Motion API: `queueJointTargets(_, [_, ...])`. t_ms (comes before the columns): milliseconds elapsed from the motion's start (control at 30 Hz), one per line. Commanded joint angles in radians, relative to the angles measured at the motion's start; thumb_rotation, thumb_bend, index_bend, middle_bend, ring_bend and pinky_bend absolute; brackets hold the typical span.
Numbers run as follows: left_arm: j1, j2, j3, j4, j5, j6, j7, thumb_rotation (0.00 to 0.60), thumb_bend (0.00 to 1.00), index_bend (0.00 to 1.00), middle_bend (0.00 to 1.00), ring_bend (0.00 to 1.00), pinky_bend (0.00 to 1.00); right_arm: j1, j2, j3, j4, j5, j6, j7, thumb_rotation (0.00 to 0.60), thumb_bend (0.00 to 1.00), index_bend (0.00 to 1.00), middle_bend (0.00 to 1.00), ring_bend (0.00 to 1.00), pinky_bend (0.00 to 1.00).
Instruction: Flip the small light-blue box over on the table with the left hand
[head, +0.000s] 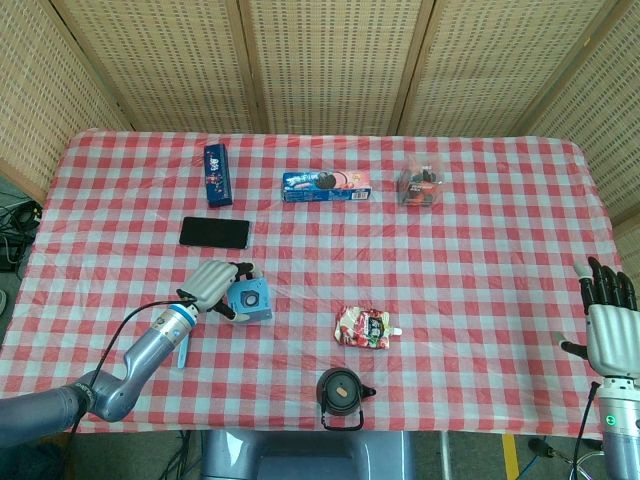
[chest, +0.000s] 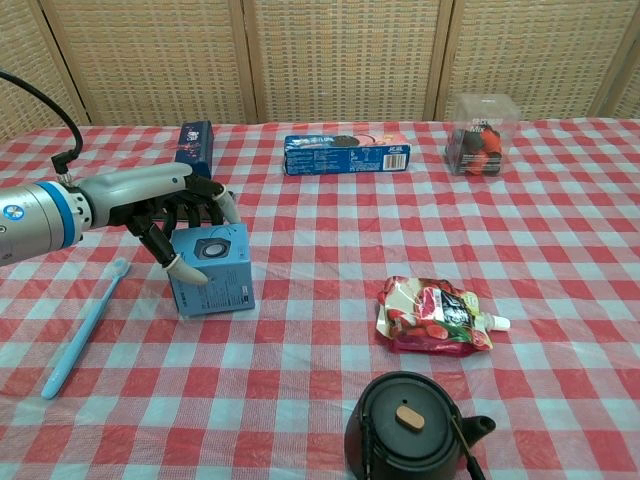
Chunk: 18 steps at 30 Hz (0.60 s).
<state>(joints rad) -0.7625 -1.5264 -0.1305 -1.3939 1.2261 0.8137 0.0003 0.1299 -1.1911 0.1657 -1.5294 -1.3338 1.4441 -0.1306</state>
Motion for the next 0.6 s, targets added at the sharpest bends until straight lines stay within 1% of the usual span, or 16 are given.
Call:
queueJointTargets(33, [0.002, 0.029, -0.005, -0.028, -0.006, -0.011, -0.015, 0.6, 0.0, 0.63, 0.52, 0.51, 0.59, 0.001, 0.0, -0.001, 0.0, 0.0, -0.001, -0.001, 0.6, 0.0, 0.02, 0.0, 0.0, 0.0])
queueJointTargets(133, [-0.004, 0.077, -0.018, -0.072, -0.001, -0.031, -0.053, 0.6, 0.0, 0.63, 0.52, 0.51, 0.59, 0.001, -0.001, -0.001, -0.002, -0.001, -0.001, -0.004, 0.6, 0.0, 0.02, 0.0, 0.0, 0.0])
queueJointTargets(233, [-0.023, 0.15, -0.029, -0.122, 0.023, -0.093, -0.129, 0.6, 0.0, 0.63, 0.52, 0.51, 0.58, 0.002, -0.002, -0.002, -0.004, -0.002, -0.001, -0.008, 0.6, 0.0, 0.02, 0.0, 0.0, 0.0])
queueJointTargets(333, [-0.063, 0.244, -0.04, -0.179, 0.051, -0.218, -0.246, 0.6, 0.0, 0.63, 0.52, 0.51, 0.58, 0.004, -0.004, -0.002, -0.005, -0.002, -0.002, -0.012, 0.6, 0.0, 0.02, 0.0, 0.0, 0.0])
queueJointTargets(400, [-0.093, 0.293, -0.054, -0.196, 0.076, -0.302, -0.34, 0.6, 0.0, 0.63, 0.52, 0.51, 0.58, 0.005, -0.005, -0.002, -0.005, -0.001, -0.002, -0.015, 0.6, 0.0, 0.02, 0.0, 0.0, 0.0])
queueJointTargets(500, [-0.121, 0.317, -0.061, -0.191, 0.096, -0.374, -0.406, 0.6, 0.0, 0.64, 0.53, 0.52, 0.58, 0.006, -0.006, -0.003, -0.004, -0.001, -0.005, -0.018, 0.6, 0.0, 0.02, 0.0, 0.0, 0.0])
queueJointTargets(600, [-0.173, 0.336, -0.063, -0.167, 0.109, -0.497, -0.471, 0.6, 0.0, 0.66, 0.54, 0.54, 0.57, 0.007, -0.008, -0.003, -0.002, 0.001, -0.007, -0.02, 0.6, 0.0, 0.02, 0.0, 0.0, 0.0])
